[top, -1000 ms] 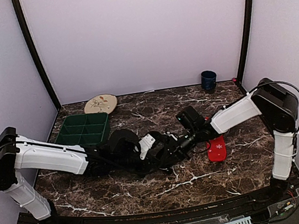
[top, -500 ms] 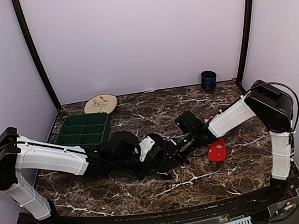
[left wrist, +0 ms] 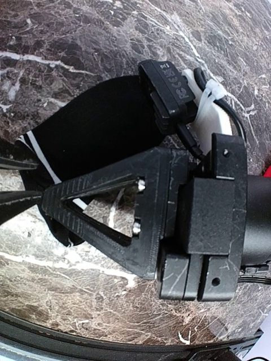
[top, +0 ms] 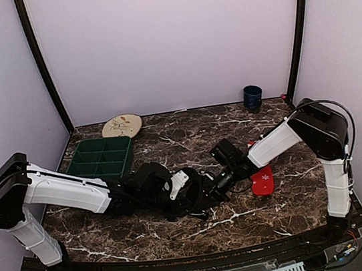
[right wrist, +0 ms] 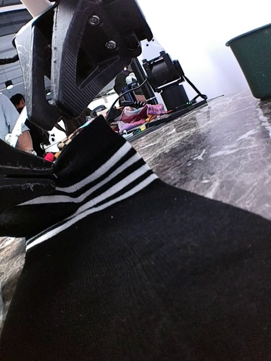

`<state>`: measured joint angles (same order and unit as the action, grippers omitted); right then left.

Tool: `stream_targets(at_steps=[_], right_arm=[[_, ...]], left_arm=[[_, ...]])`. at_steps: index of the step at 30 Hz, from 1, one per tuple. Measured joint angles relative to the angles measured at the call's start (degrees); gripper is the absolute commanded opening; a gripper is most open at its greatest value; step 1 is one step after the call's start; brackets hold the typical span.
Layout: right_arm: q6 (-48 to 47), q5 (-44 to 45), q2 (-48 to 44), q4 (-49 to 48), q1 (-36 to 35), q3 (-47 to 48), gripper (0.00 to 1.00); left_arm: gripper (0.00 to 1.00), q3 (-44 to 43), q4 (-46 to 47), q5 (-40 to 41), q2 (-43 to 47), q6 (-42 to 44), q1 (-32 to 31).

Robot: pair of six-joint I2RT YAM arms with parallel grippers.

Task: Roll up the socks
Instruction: Roll the sock at the center of the board.

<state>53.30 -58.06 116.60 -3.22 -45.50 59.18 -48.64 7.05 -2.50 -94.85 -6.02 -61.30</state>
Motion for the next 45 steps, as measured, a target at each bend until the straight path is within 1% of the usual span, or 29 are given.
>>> stream_targets(at_steps=[11, 27, 38, 45], right_arm=[[-2.03, 1.05, 0.94, 1.95, -0.76, 0.26, 0.00], [-2.08, 2.71, 1.86, 3.04, -0.92, 2.12, 0.00], [-2.75, 3.82, 1.88, 3.98, -0.92, 2.12, 0.00], [-3.76, 3.91, 1.92, 5.14, -0.92, 2.45, 0.00]], left_arm=[[0.16, 0.07, -0.09, -2.56, -1.11, -1.11, 0.00], [0.16, 1.57, -0.09, -2.78, -1.75, -2.58, 0.00], [0.17, 1.66, -0.09, -0.17, -5.25, -3.45, 0.00], [0.19, 0.74, 0.15, 1.84, -5.33, -3.72, 0.00]])
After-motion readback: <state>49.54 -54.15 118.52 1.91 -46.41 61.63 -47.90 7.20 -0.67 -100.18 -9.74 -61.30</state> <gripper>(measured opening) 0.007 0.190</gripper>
